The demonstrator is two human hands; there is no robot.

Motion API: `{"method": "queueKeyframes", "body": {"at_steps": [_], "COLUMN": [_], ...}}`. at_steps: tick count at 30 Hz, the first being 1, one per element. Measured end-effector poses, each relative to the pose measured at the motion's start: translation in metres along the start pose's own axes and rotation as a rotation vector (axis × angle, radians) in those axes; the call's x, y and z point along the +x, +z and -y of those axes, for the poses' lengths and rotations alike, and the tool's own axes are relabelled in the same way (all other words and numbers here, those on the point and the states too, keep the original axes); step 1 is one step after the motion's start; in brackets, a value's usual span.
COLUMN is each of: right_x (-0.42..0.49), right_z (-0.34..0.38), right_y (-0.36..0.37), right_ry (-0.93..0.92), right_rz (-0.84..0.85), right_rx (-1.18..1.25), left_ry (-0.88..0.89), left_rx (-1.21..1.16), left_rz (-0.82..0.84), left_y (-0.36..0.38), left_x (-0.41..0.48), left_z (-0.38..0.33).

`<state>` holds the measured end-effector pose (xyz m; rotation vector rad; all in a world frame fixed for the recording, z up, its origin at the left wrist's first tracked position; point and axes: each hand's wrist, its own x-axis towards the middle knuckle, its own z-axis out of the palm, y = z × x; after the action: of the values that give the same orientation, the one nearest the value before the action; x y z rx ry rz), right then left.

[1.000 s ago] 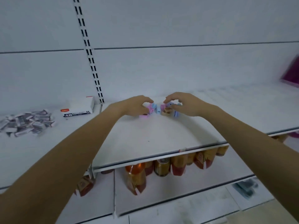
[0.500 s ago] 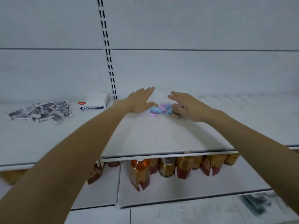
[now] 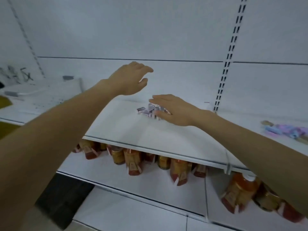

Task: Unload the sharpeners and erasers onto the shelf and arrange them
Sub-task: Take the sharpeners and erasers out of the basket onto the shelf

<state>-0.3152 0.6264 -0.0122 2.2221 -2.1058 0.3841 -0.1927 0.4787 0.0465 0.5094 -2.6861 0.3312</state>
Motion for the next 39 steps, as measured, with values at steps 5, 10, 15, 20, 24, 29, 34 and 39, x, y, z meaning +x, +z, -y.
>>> {"method": "queueKeyframes", "body": {"at_steps": [5, 10, 15, 20, 24, 29, 34, 39], "right_x": [0.079, 0.148, 0.219, 0.298, 0.364, 0.442, 0.482, 0.503], "right_z": [0.081, 0.13, 0.152, 0.156, 0.151, 0.141, 0.13, 0.13], "right_y": [0.033, 0.044, 0.05, 0.068, 0.082, 0.097, 0.113, 0.114], "right_ry": [-0.144, -0.197, -0.241, -0.256, -0.249, -0.192, -0.092, -0.007], "right_rz": [0.021, 0.077, 0.076, 0.102, 0.055, 0.049, 0.088, 0.191], "right_rx": [0.027, 0.013, 0.006, 0.018, 0.115, 0.187, 0.261, 0.287], "left_ry": [-0.187, -0.344, -0.44, -0.488, -0.532, -0.538, -0.475, -0.318], "left_rx": [0.014, 0.046, 0.021, 0.029, -0.051, -0.165, -0.271, -0.244], "left_rz": [-0.013, 0.037, 0.041, 0.127, 0.177, 0.244, 0.457, 0.843], "left_y": [-0.023, -0.036, -0.032, -0.007, 0.009, 0.032, 0.065, 0.084], "left_x": [-0.073, -0.126, -0.151, -0.153, -0.136, -0.11, -0.094, -0.067], "left_z": [0.104, 0.186, 0.259, 0.323, 0.375, 0.43, 0.465, 0.485]}}
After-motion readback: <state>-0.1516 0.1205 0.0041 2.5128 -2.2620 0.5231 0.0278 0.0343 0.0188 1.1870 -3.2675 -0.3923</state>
